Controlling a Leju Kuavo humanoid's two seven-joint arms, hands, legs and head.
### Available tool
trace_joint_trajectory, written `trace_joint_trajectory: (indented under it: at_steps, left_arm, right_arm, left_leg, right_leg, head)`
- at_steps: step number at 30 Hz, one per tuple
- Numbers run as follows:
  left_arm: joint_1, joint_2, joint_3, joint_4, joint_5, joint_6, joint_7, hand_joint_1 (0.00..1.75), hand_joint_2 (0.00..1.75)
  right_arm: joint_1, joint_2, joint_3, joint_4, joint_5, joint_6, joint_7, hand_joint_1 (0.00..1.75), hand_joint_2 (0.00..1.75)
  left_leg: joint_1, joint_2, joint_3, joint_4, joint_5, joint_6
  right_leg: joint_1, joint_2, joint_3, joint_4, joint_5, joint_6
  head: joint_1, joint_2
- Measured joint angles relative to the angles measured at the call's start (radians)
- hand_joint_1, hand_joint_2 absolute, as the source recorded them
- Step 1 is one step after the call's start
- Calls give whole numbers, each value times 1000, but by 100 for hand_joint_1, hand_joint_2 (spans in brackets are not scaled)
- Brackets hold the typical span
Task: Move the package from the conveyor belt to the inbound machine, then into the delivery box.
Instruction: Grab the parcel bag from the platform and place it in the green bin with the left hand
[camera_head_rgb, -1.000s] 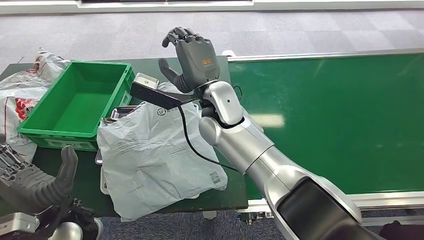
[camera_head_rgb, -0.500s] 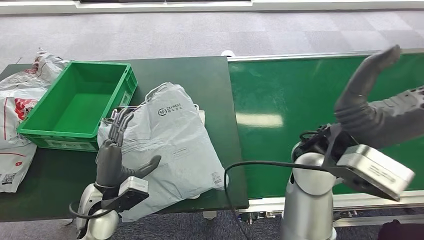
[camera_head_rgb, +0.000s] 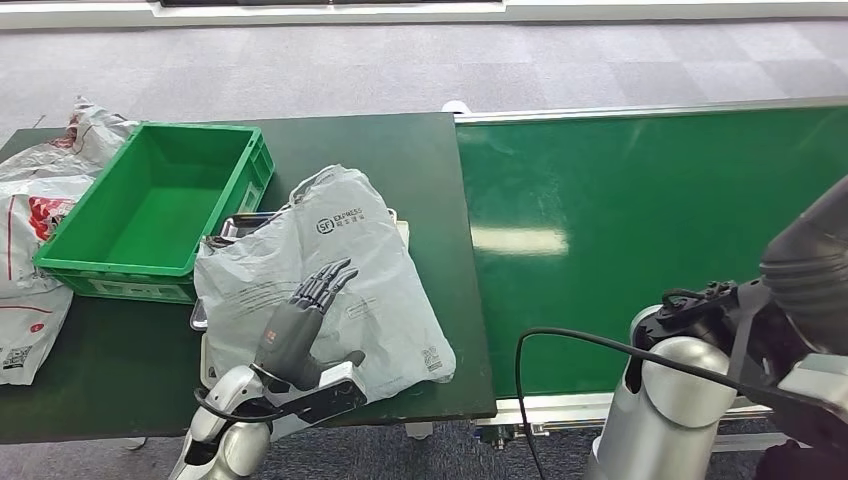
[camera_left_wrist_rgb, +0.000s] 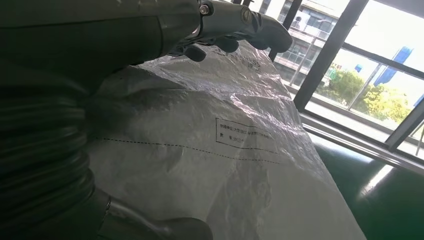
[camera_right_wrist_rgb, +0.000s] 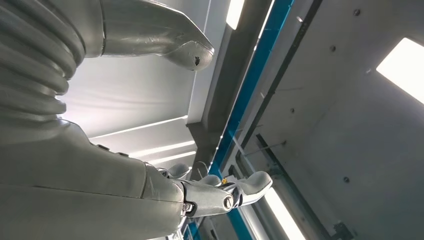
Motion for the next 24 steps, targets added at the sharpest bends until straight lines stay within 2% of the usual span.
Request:
trace_joint_trajectory:
  at_steps: [7, 13, 14, 17, 18, 24]
  left_arm:
    - [-16, 10, -14, 33, -16, -6, 12, 0, 175]
    - [-73, 18, -32, 123, -70, -19, 43, 0, 175]
    - [-84, 19, -37, 140, -75, -19, 46, 5, 175]
    - [-119, 20, -50, 191, -91, -17, 60, 136, 175]
    - [-131, 20, -55, 207, -99, -15, 69, 175, 175]
    - [-194, 16, -77, 287, -144, 34, 133, 175, 175]
  right_arm:
    - [5, -1, -11, -4, -2, 0, -6, 0, 175]
    - [8, -2, -14, -4, -3, 1, -11, 0, 175]
    - [9, -2, -16, -5, -3, 1, -11, 0, 175]
    - [14, -4, -23, -5, -3, 1, -11, 0, 175]
    - [16, -4, -25, -6, -3, 1, -11, 0, 175]
    - [25, -5, -33, -22, 2, 1, -11, 0, 175]
  left_leg:
    - [0, 0, 0, 0, 0, 0]
    - [0, 0, 0, 0, 0, 0]
    - [0, 0, 0, 0, 0, 0]
    - [0, 0, 0, 0, 0, 0]
    - [0, 0, 0, 0, 0, 0]
    - [0, 0, 0, 0, 0, 0]
  right_leg:
    - [0, 0, 0, 0, 0, 0]
    - [0, 0, 0, 0, 0, 0]
    - [0, 0, 1, 0, 0, 0]
    - [0, 0, 1, 0, 0, 0]
    - [0, 0, 1, 0, 1, -1]
    - [0, 0, 1, 0, 1, -1]
  head:
    - [0, 0]
    - [0, 0]
    - [0, 0]
    - [0, 0]
    - [0, 0]
    - [0, 0]
